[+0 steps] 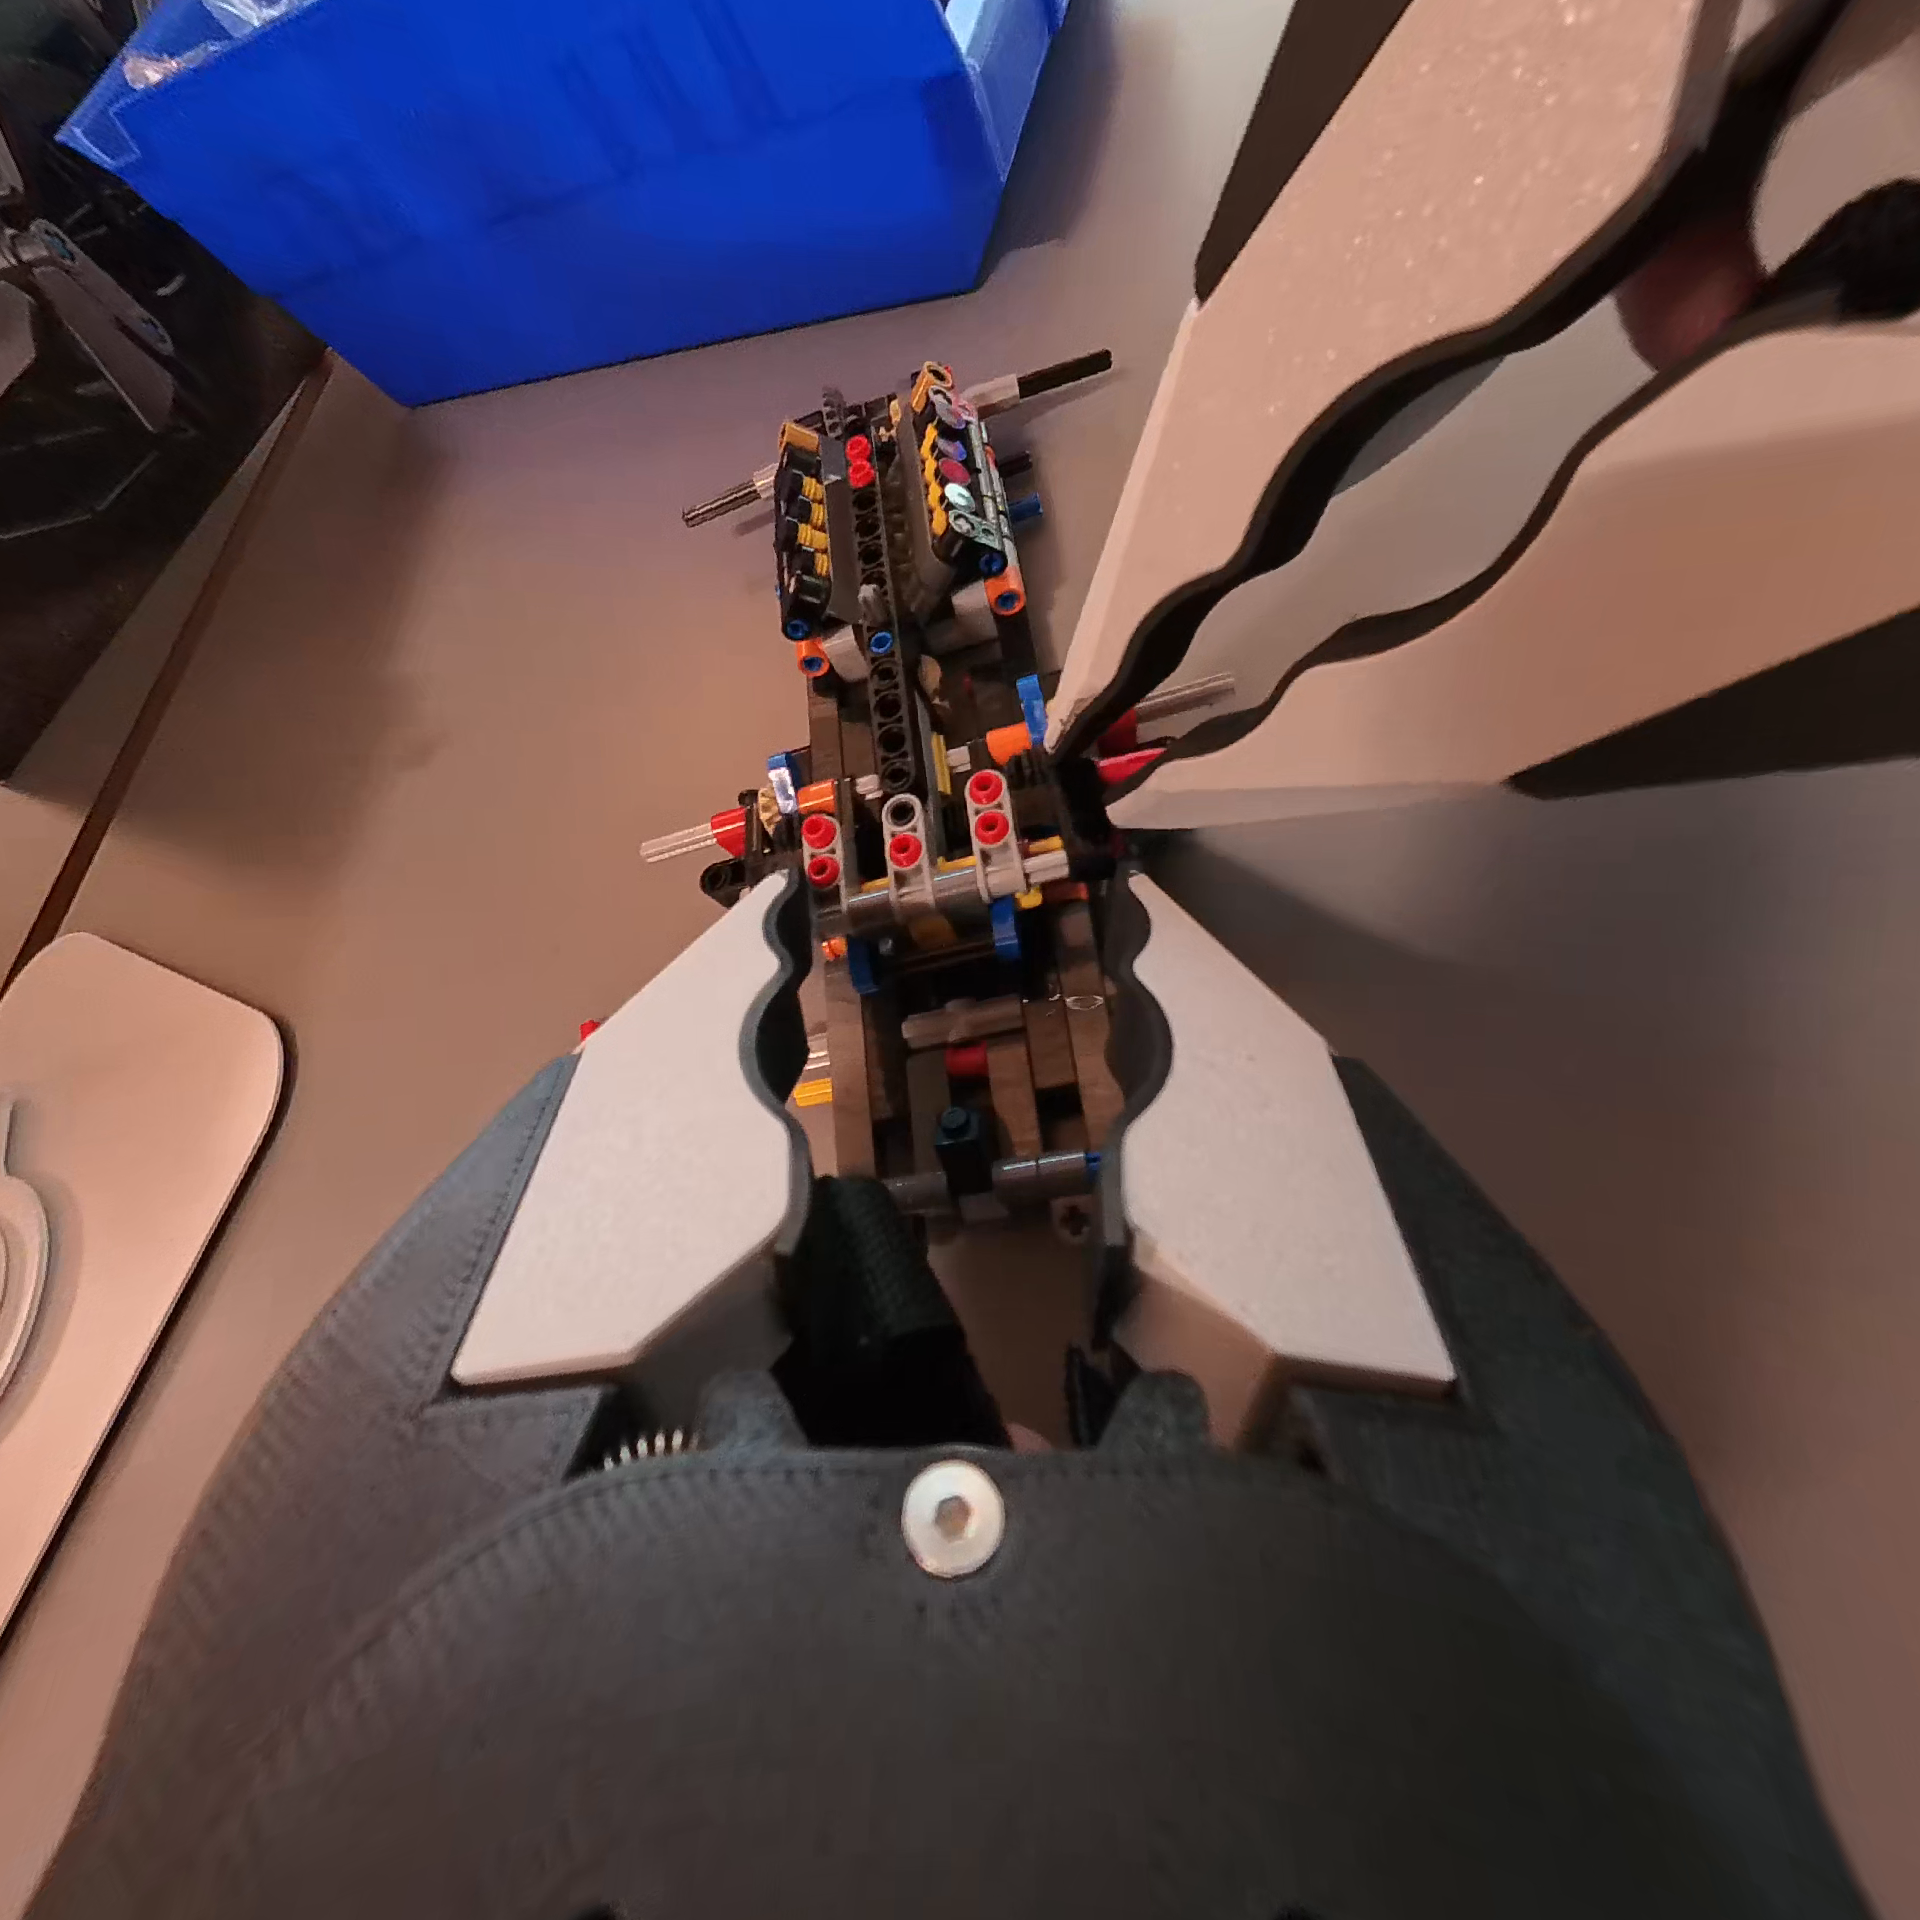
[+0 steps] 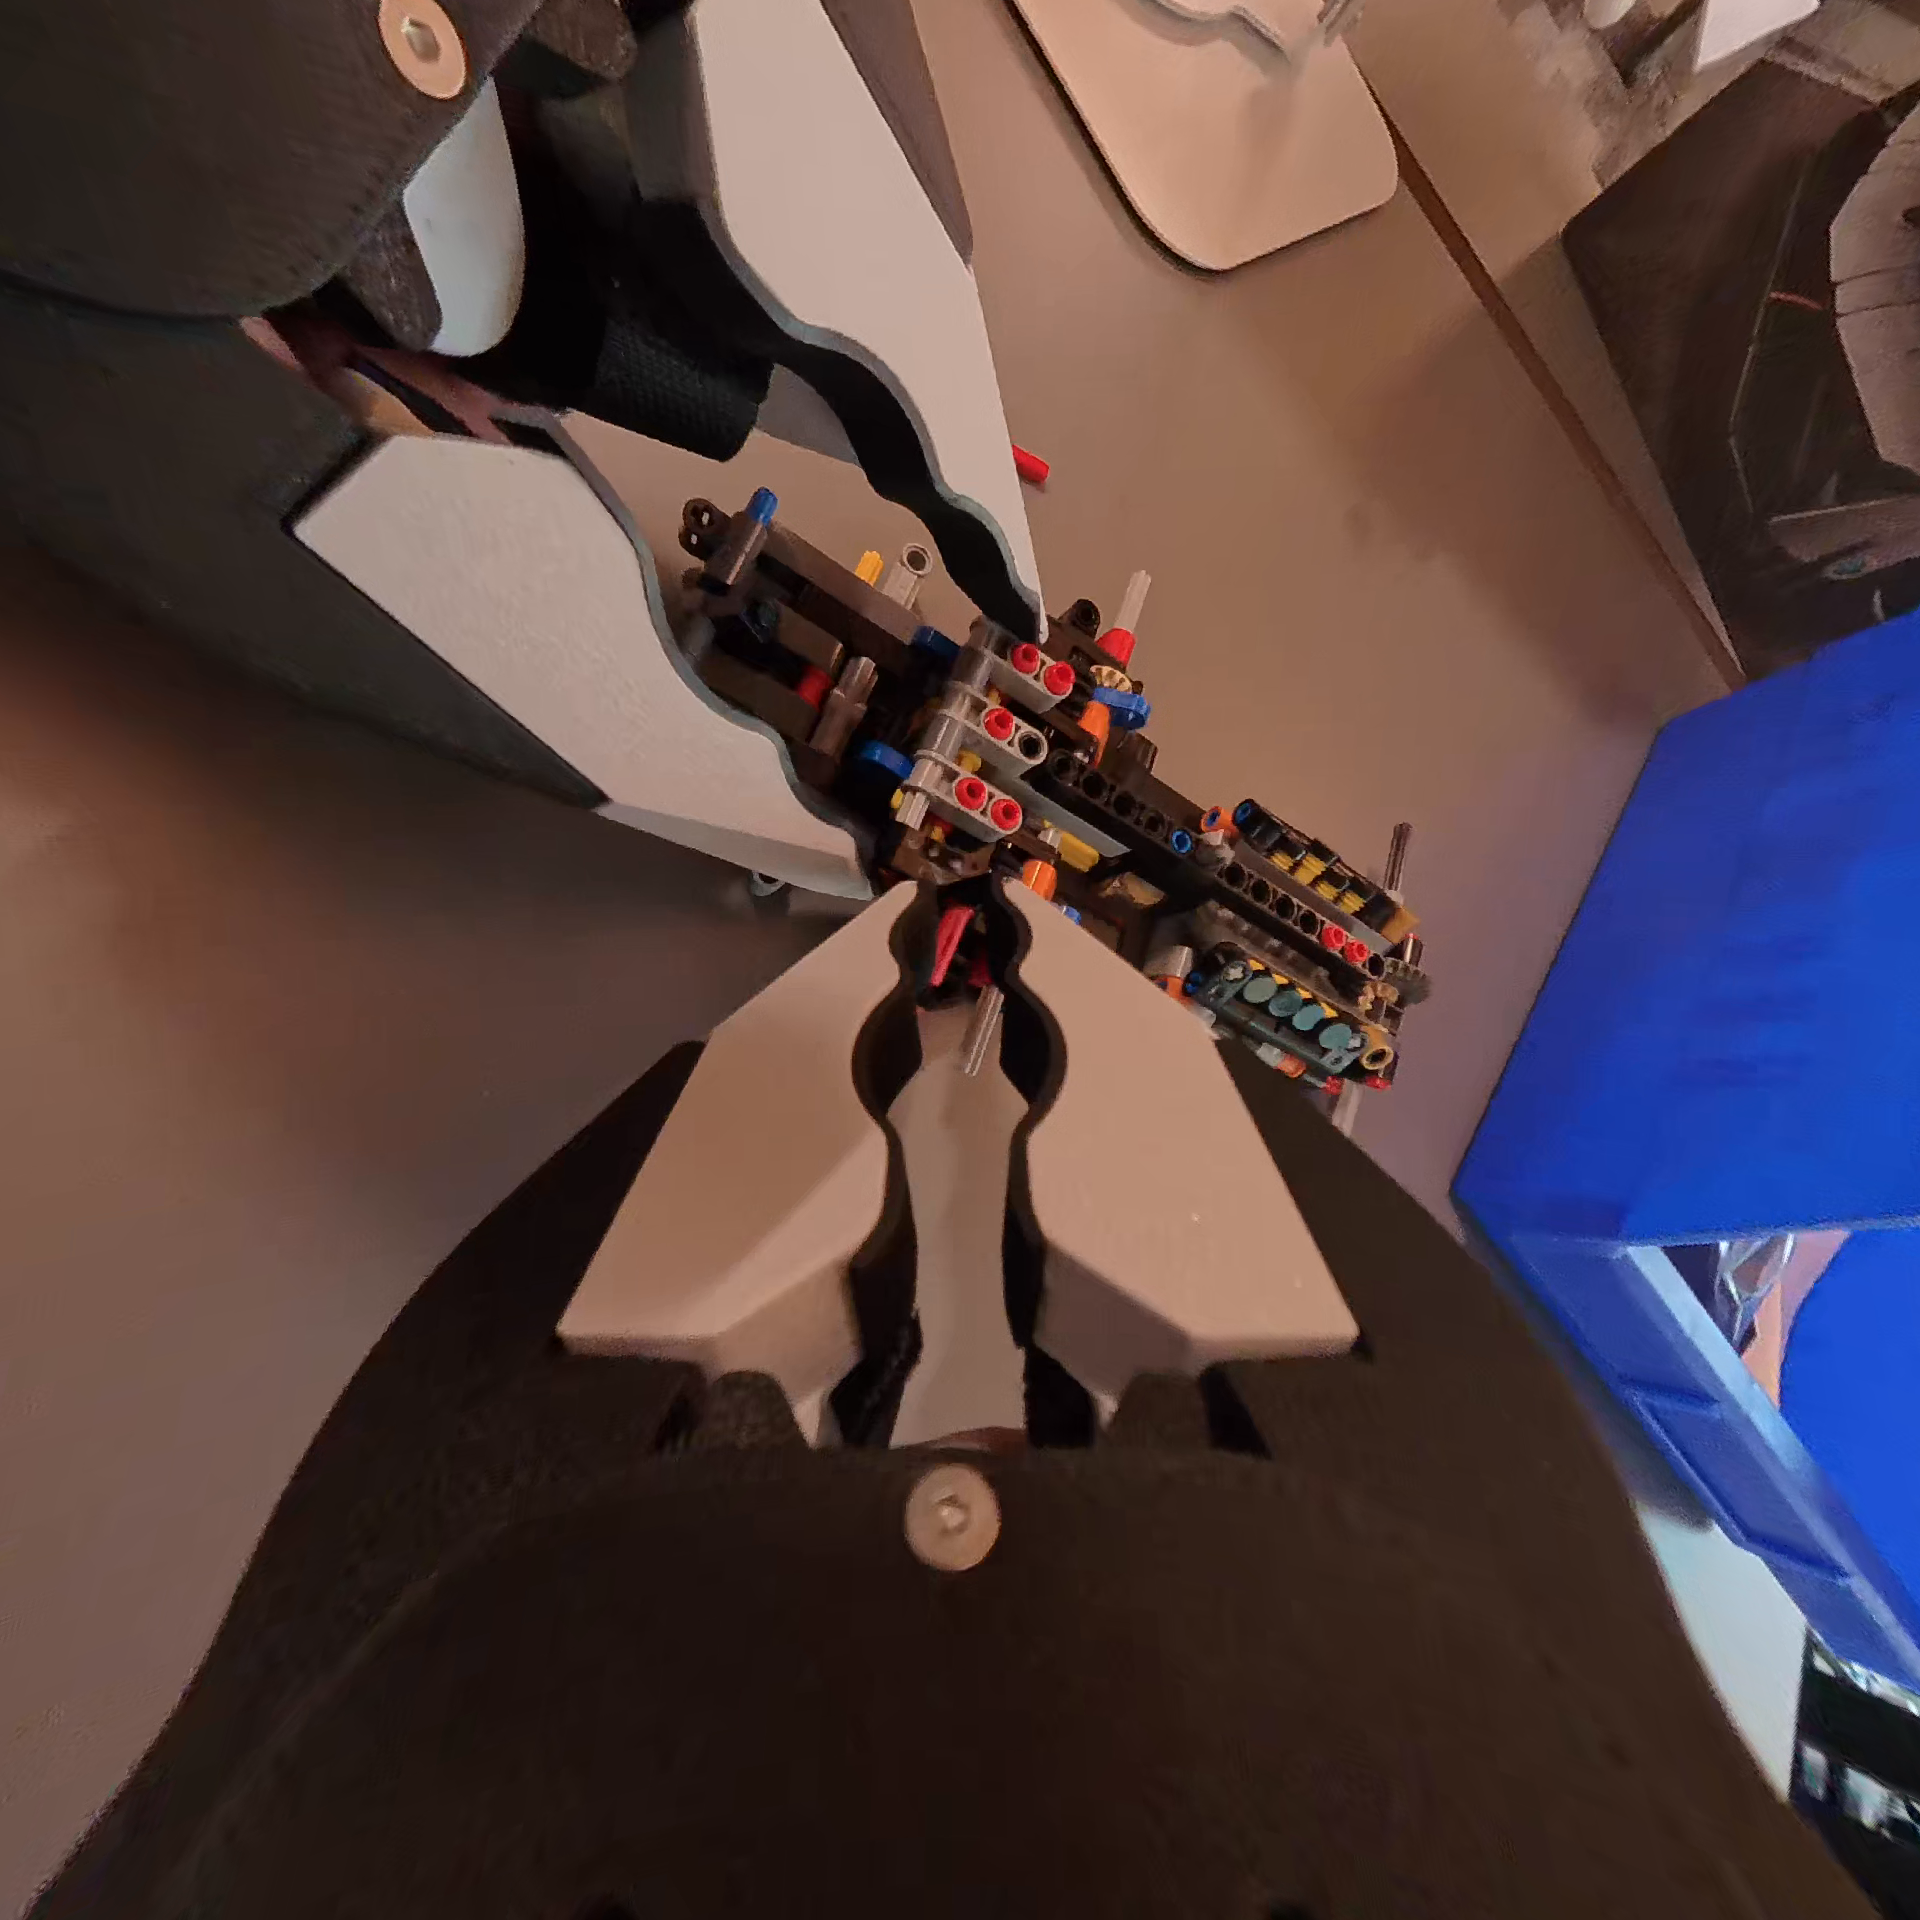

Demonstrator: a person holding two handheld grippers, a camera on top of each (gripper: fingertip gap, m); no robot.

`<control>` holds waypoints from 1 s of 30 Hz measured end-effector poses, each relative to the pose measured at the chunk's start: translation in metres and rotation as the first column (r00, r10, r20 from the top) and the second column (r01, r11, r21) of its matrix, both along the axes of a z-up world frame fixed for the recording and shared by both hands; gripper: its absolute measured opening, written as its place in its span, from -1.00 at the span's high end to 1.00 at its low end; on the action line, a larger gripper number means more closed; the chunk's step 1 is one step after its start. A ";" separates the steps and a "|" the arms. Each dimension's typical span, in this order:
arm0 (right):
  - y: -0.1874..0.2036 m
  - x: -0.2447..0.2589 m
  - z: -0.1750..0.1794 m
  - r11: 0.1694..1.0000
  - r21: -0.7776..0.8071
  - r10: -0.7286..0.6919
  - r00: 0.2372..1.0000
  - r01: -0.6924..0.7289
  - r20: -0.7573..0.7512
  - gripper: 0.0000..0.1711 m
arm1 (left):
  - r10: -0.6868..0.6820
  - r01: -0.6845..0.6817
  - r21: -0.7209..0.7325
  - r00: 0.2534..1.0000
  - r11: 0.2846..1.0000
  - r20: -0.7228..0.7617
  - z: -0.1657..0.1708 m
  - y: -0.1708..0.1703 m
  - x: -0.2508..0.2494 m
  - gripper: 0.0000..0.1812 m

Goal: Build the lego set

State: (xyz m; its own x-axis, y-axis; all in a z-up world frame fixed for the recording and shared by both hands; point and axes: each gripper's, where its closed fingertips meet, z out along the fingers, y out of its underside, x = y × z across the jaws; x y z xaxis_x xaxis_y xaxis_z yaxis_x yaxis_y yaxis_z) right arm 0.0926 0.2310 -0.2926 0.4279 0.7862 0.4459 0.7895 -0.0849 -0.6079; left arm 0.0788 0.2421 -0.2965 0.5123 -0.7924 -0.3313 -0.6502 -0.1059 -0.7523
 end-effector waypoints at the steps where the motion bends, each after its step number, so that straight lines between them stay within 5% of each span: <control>1: 0.000 0.000 0.000 1.000 0.002 -0.008 1.000 0.008 0.009 0.94 | -0.001 0.001 0.001 1.000 1.000 -0.001 0.000 0.000 0.000 0.39; 30: 0.004 -0.001 -0.001 0.959 -0.246 -0.124 0.989 0.139 0.075 0.95 | 0.011 -0.011 0.009 1.000 1.000 -0.001 -0.003 0.006 -0.003 0.44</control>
